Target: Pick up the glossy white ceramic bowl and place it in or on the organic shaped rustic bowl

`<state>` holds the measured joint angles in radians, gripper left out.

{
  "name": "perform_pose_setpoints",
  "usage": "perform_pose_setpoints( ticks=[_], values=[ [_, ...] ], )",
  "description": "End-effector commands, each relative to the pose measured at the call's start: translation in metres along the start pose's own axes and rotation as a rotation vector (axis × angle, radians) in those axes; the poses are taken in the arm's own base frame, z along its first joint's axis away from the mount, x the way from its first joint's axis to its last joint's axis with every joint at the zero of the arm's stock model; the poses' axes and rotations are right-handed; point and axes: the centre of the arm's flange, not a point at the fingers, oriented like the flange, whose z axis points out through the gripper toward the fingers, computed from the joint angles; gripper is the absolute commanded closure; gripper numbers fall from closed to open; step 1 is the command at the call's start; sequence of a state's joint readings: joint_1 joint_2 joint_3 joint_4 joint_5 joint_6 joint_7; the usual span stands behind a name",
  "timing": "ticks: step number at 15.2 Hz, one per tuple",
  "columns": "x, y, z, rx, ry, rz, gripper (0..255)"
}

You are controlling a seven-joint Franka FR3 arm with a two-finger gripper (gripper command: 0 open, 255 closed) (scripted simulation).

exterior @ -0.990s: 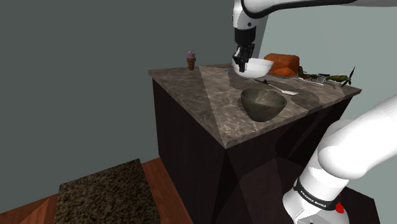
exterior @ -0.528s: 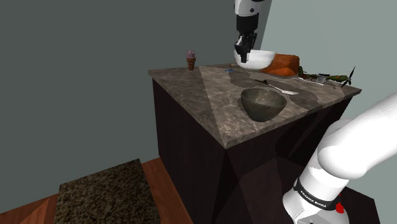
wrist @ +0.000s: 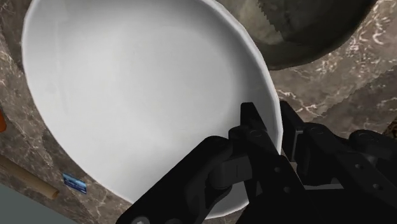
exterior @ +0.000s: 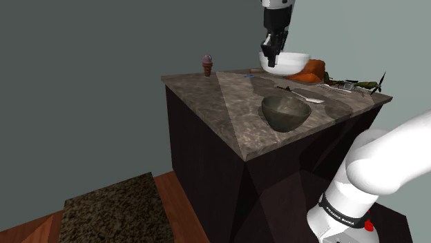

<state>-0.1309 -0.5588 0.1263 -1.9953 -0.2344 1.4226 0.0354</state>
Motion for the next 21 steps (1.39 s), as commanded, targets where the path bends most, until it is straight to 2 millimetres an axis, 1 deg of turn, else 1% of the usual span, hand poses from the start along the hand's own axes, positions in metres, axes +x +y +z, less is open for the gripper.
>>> perform_pose_setpoints(
  ticks=[1,7,8,21],
  values=[
    [-0.019,-0.014,-0.009,-0.001,0.000,0.001,255],
    [-0.075,-0.064,-0.033,-0.001,0.000,0.001,255],
    [-0.089,-0.076,-0.039,-0.001,0.000,0.001,255],
    [-0.089,-0.096,0.027,-0.001,0.000,0.001,255]
  ],
)
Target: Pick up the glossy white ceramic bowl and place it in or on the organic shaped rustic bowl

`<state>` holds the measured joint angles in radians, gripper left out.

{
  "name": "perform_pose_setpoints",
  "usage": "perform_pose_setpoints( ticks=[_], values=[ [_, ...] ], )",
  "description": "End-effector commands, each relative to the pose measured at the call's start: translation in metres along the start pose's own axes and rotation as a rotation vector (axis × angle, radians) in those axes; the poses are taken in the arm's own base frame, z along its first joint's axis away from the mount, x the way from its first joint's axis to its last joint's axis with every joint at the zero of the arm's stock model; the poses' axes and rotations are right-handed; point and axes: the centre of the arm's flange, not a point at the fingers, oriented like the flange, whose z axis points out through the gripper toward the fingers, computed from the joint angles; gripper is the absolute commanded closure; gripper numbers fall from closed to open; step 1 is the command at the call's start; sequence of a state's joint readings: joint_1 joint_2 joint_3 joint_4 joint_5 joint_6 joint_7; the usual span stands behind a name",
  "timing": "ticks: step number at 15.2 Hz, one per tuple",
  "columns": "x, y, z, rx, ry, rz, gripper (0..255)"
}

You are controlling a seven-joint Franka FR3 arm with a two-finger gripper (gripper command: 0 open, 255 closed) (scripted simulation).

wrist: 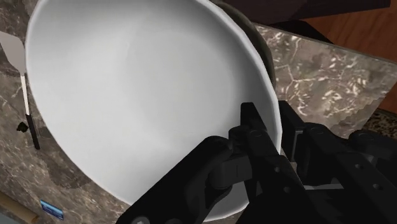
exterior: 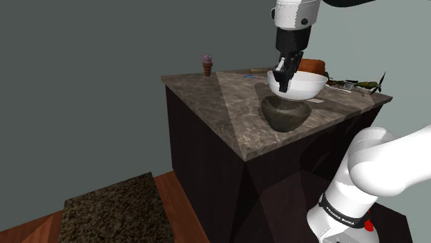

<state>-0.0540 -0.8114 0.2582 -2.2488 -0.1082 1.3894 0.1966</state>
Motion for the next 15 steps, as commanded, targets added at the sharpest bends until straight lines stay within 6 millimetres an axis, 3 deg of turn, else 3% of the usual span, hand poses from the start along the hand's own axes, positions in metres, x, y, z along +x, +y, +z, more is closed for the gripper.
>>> perform_pose_setpoints(
  ticks=[1,4,12,13,15],
  values=[
    [0.001,-0.004,0.011,0.000,0.001,0.000,255],
    [0.001,-0.009,0.026,0.000,0.001,0.000,255],
    [0.001,-0.009,0.027,0.000,0.001,0.000,255],
    [0.001,-0.009,0.027,0.000,0.001,0.000,0],
    [0.001,-0.009,0.027,0.000,0.001,0.000,0]
  ],
)
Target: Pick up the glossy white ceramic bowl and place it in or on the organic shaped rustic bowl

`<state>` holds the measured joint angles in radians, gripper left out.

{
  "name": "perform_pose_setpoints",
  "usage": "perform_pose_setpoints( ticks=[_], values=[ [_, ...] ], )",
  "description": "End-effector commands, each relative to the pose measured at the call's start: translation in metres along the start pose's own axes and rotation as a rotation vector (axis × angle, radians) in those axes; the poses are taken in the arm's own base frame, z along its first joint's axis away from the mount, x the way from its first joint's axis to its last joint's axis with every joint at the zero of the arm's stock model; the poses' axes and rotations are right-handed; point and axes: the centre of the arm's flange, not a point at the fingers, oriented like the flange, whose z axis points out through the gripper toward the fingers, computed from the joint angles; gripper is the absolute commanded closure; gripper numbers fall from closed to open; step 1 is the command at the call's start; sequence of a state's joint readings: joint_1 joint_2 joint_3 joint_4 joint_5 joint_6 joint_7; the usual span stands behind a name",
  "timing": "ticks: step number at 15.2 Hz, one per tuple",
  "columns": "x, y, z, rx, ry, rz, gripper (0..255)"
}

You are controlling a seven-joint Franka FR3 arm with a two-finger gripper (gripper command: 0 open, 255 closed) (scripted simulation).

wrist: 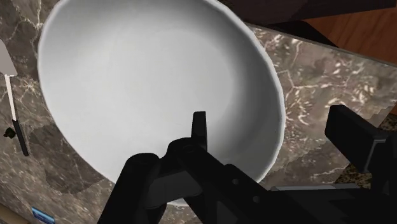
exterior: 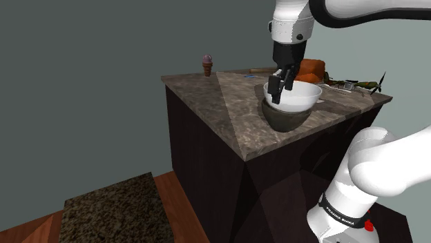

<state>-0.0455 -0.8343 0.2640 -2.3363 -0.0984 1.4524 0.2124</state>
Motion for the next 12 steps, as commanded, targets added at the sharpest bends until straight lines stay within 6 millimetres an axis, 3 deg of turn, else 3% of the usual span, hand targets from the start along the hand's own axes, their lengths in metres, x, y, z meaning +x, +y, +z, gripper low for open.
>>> perform_pose_setpoints(
  ticks=[1,3,7,12],
  values=[
    [0.000,0.000,0.000,0.000,0.000,0.000,0],
    [0.000,0.000,0.000,0.000,0.000,0.000,0],
    [0.000,0.000,-0.050,0.000,0.000,0.000,0],
    [0.000,0.000,-0.050,0.000,0.000,0.000,0]
  ],
)
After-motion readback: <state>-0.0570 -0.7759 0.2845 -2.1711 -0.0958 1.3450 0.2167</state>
